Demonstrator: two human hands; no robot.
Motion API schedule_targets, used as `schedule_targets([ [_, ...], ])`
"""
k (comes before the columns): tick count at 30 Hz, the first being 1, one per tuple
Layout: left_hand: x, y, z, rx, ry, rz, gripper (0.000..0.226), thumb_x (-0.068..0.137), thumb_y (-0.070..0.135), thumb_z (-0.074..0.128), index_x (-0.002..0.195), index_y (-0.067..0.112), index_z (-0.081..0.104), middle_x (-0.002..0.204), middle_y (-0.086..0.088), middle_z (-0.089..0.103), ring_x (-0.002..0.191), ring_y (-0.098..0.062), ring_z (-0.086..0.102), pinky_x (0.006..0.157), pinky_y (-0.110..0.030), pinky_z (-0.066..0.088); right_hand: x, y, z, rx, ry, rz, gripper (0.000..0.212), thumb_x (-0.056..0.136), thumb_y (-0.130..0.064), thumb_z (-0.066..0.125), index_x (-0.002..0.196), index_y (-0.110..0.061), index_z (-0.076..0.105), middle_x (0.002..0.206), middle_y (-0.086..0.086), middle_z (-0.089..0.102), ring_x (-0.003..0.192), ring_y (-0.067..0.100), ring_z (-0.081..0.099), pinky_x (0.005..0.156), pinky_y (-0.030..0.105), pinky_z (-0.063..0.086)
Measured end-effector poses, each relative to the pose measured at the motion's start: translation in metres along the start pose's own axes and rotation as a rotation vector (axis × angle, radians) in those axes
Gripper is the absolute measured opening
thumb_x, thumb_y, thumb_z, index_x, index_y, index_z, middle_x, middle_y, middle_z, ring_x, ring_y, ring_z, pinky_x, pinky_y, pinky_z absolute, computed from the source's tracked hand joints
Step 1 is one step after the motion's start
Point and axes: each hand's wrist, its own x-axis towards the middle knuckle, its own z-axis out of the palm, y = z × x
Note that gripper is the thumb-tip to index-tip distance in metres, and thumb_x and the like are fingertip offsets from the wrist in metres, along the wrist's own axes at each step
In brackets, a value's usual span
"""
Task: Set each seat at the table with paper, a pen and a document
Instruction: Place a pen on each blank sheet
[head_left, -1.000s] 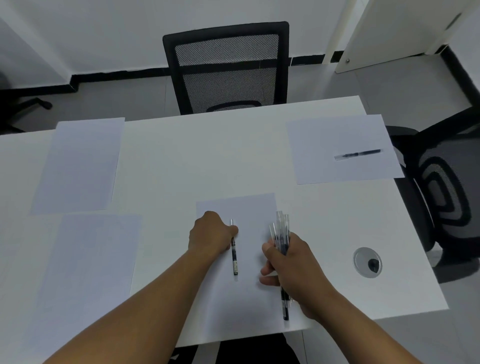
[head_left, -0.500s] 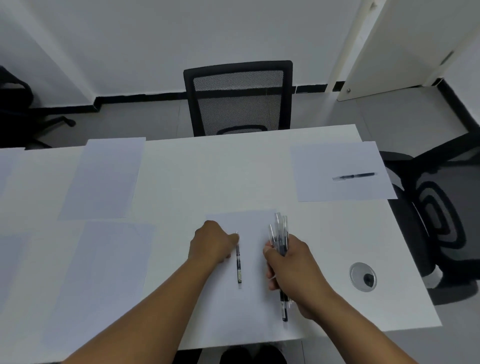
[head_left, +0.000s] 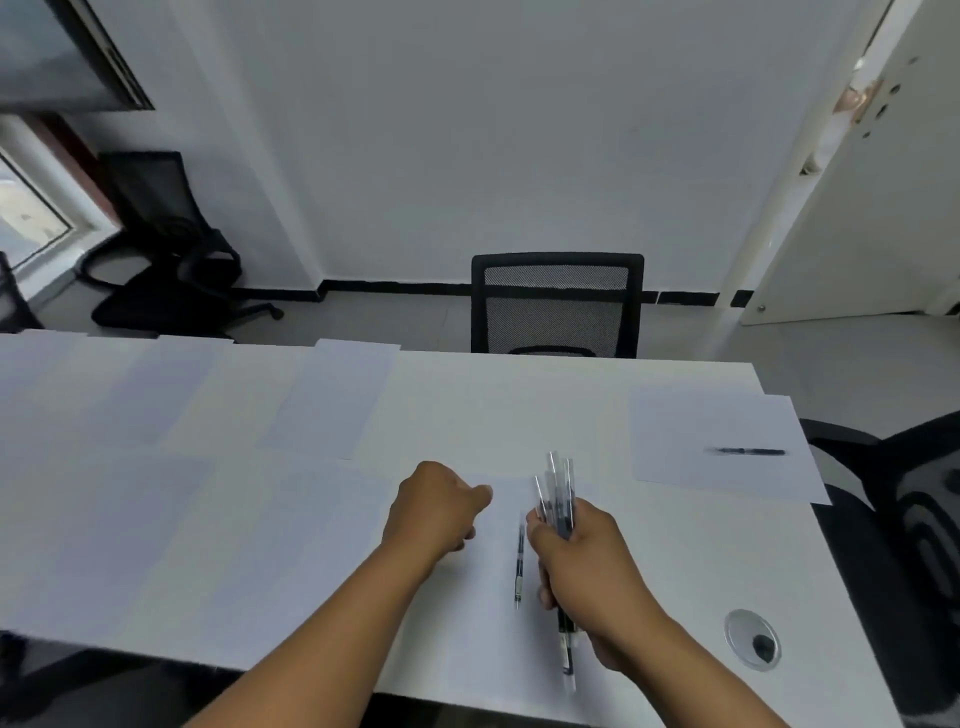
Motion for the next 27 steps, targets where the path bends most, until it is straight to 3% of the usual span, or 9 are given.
schedule_targets([
  [3,-0.030,-0.007,-0.023,-0.031,0.046,-0.008,0.042,0.089,0.029,0.074,0.058,0.016,0.050,0.059,-0.004,0.071,0.072,-0.036,0.081,0.076,-0.052,0.068,-0.011,-0.007,0.016,0.014,-0.026,-0.032,0.022,0.107,-0.023,0.055,0.103,-0.002,0.057,0.073,0.008,0.046,0.059,0.024,0.045,0.057,0.035,0.045],
  [9,-0.076,-0.031,-0.074,-0.032,0.138,-0.022,0.037,0.088,0.027,0.073,0.060,0.017,0.051,0.062,-0.005,0.071,0.073,-0.034,0.081,0.076,-0.051,0.068,-0.040,-0.035,0.054,0.029,-0.109,-0.097,0.013,0.107,-0.018,0.054,0.102,-0.015,0.065,0.075,0.006,0.051,0.060,0.023,0.050,0.055,0.027,0.051],
  [12,-0.093,-0.041,-0.103,-0.044,0.199,-0.006,0.038,0.088,0.025,0.072,0.057,0.018,0.050,0.061,-0.008,0.071,0.072,-0.034,0.081,0.075,-0.050,0.068,-0.055,-0.048,0.079,0.000,-0.138,-0.134,0.013,0.107,-0.024,0.054,0.103,-0.018,0.066,0.075,0.006,0.053,0.051,0.017,0.057,0.063,0.036,0.050],
  [14,-0.103,-0.049,-0.122,-0.050,0.241,0.012,0.038,0.089,0.025,0.072,0.057,0.018,0.051,0.062,-0.007,0.072,0.072,-0.034,0.081,0.075,-0.050,0.068,-0.064,-0.055,0.097,-0.003,-0.154,-0.154,0.013,0.107,-0.024,0.055,0.105,-0.017,0.066,0.075,0.007,0.053,0.049,0.015,0.058,0.064,0.039,0.050],
  [17,-0.120,-0.066,-0.152,-0.058,0.276,0.029,0.035,0.089,0.026,0.072,0.060,0.017,0.053,0.068,-0.012,0.075,0.071,-0.033,0.081,0.075,-0.051,0.069,-0.083,-0.065,0.128,-0.020,-0.157,-0.203,0.014,0.108,-0.020,0.053,0.104,-0.014,0.065,0.076,0.008,0.050,0.058,0.023,0.051,0.060,0.031,0.052],
  [20,-0.140,-0.094,-0.185,-0.058,0.296,0.045,0.036,0.088,0.027,0.070,0.059,0.018,0.049,0.061,-0.009,0.069,0.071,-0.032,0.081,0.076,-0.053,0.068,-0.107,-0.073,0.169,-0.058,-0.158,-0.252,0.015,0.106,-0.016,0.051,0.104,-0.015,0.065,0.077,0.009,0.049,0.063,0.024,0.048,0.055,0.026,0.052],
  [27,-0.194,-0.178,-0.280,-0.070,0.358,0.067,0.042,0.088,0.027,0.068,0.056,0.020,0.043,0.054,0.000,0.059,0.075,-0.037,0.080,0.077,-0.054,0.067,-0.168,-0.086,0.278,-0.084,-0.154,-0.325,0.015,0.103,-0.012,0.050,0.104,-0.007,0.065,0.075,0.008,0.048,0.063,0.022,0.048,0.060,0.034,0.056],
])
